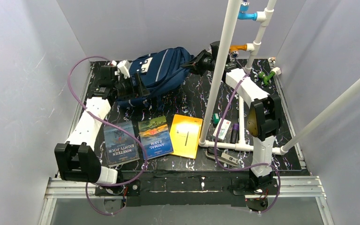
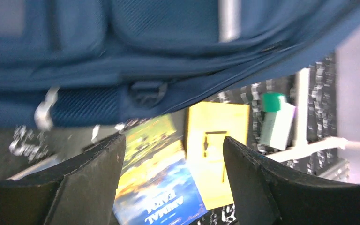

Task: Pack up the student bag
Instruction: Unzip the student bag at the center of the board.

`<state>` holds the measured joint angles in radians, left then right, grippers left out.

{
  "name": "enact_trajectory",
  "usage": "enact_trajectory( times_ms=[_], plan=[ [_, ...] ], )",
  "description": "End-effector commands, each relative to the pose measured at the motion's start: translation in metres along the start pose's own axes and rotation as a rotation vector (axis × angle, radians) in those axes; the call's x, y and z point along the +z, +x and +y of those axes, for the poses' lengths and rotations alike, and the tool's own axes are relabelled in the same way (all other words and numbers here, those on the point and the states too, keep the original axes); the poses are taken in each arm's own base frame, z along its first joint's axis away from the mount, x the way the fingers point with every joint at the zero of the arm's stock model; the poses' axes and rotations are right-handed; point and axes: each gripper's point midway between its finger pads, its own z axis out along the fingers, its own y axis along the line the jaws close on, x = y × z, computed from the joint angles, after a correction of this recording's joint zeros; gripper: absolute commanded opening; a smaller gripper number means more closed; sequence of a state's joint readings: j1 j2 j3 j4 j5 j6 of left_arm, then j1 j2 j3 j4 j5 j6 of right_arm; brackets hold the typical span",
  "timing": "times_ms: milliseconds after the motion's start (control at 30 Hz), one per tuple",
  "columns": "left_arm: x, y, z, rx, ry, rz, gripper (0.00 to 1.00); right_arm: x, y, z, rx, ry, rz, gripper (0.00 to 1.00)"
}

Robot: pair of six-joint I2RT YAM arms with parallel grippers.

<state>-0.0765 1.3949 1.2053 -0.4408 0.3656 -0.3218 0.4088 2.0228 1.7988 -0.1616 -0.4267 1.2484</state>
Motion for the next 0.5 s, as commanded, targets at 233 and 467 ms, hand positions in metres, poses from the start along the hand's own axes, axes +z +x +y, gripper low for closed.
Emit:
enact_trajectory(
  times_ms=[233,467],
  plan=[
    [0.026,-0.078,-0.145,0.276,0.170,-0.123,0.90,-0.074,0.023,0.116,-0.750,-0.400,0.081,0.01],
    [0.060,-0.095,-0.114,0.235,-0.035,-0.096,0.59,-0.075,0.012,0.139,-0.762,-0.478,0.005,0.01]
  ],
)
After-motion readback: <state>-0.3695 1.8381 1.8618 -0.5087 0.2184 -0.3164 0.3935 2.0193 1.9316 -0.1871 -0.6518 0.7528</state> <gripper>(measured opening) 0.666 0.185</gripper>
